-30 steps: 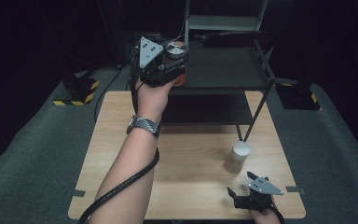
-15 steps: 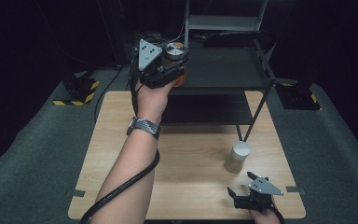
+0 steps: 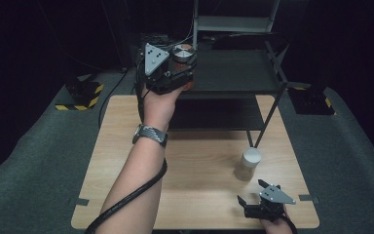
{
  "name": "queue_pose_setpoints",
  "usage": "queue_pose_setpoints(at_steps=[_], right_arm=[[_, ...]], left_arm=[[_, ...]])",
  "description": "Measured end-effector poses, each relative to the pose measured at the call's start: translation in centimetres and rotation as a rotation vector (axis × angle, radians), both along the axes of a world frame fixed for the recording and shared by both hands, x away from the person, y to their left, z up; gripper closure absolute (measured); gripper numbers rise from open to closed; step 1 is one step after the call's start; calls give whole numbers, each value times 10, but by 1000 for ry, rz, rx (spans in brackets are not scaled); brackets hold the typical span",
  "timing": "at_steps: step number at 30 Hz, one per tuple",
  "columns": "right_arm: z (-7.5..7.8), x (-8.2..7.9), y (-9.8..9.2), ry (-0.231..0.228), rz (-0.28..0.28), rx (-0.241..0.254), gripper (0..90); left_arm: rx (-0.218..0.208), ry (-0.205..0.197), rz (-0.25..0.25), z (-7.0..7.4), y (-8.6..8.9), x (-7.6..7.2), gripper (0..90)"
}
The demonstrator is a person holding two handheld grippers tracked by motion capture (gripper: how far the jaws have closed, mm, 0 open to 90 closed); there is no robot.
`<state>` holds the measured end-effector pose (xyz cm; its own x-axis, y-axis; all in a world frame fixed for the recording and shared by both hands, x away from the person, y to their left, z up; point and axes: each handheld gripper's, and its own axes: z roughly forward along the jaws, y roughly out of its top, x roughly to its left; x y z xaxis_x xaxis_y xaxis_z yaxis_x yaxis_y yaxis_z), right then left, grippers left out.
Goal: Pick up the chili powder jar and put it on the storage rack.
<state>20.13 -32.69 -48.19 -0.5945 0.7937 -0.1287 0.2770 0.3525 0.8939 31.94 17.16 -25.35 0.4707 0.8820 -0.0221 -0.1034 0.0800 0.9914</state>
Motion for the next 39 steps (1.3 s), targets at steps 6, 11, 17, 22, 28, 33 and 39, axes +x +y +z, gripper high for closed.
queue_pose_setpoints(at_steps=[6, 11, 17, 22, 28, 33, 39], right_arm=[[0, 0, -1, 1, 3, 3, 2], [0, 1, -1, 2, 4, 0, 2], [1, 0, 1, 1, 3, -8, 2], [1, 0, 1, 1, 1, -8, 2], [1, 0, 3, 0, -1, -17, 2], [1, -1, 4, -3, -6, -18, 2], [1, -1, 5, -1, -6, -24, 2]], left_arm=[[-3, 20, 6, -2, 0, -3, 31], [0, 18, 6, -3, 3, -12, 3], [-2, 9, -17, -1, 10, -24, 3], [15, 14, -34, -2, 13, -34, 3], [15, 3, -56, -11, 21, -45, 2], [21, 3, -49, -23, 29, -57, 3], [26, 3, -62, -40, 42, -67, 3]])
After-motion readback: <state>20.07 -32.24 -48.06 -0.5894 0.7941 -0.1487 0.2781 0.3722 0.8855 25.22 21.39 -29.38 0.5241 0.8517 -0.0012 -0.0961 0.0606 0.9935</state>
